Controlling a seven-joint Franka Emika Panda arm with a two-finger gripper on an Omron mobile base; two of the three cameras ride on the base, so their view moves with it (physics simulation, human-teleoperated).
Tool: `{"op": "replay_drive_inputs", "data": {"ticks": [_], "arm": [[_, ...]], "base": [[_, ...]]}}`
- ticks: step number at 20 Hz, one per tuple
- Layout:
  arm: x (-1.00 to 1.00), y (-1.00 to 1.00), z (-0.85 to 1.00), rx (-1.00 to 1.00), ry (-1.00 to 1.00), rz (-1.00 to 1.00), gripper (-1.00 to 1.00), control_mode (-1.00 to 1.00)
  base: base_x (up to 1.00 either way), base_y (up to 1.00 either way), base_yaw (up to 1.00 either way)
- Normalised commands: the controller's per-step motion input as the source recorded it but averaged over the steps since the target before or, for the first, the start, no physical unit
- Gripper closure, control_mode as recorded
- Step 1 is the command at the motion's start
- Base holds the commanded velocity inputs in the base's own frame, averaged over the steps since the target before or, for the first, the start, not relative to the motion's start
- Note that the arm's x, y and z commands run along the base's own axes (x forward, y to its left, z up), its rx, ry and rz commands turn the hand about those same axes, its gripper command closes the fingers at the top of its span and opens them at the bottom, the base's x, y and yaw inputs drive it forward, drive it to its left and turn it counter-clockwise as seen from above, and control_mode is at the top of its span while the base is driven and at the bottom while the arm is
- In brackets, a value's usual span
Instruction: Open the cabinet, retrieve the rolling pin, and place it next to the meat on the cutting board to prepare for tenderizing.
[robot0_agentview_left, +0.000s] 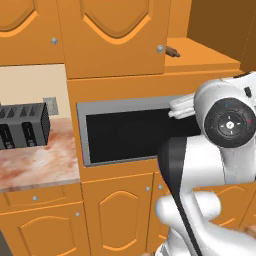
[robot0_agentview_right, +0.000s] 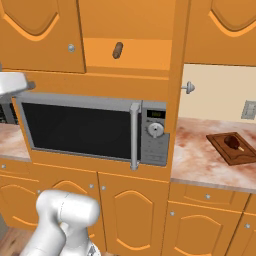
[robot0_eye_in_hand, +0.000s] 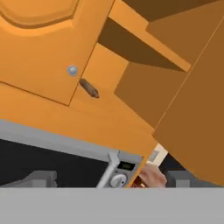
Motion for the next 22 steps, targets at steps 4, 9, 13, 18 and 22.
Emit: {"op": "replay_drive_inputs", "data": {"ticks": [4, 9, 13, 18, 22], "arm": [[0.39, 0.14, 0.04, 0.23, -0.25, 0.3, -1.0, -1.0], [0.46, 0.01, 0.02, 0.16, -0.22, 0.19, -1.0, -1.0], [0.37, 0.02, 0.0, 0.08, -0.19, 0.08, -1.0, -1.0], [0.33, 0.03, 0.09, 0.05, -0.13, 0.03, -1.0, -1.0], [0.24, 0.0, 0.17, 0.07, -0.01, 0.0, -1.0, -1.0]], "base": [[0.0, 0.0, 0.0], [0.0, 0.0, 0.0], [0.0, 0.0, 0.0], [0.0, 0.0, 0.0], [0.0, 0.0, 0.0]]}}
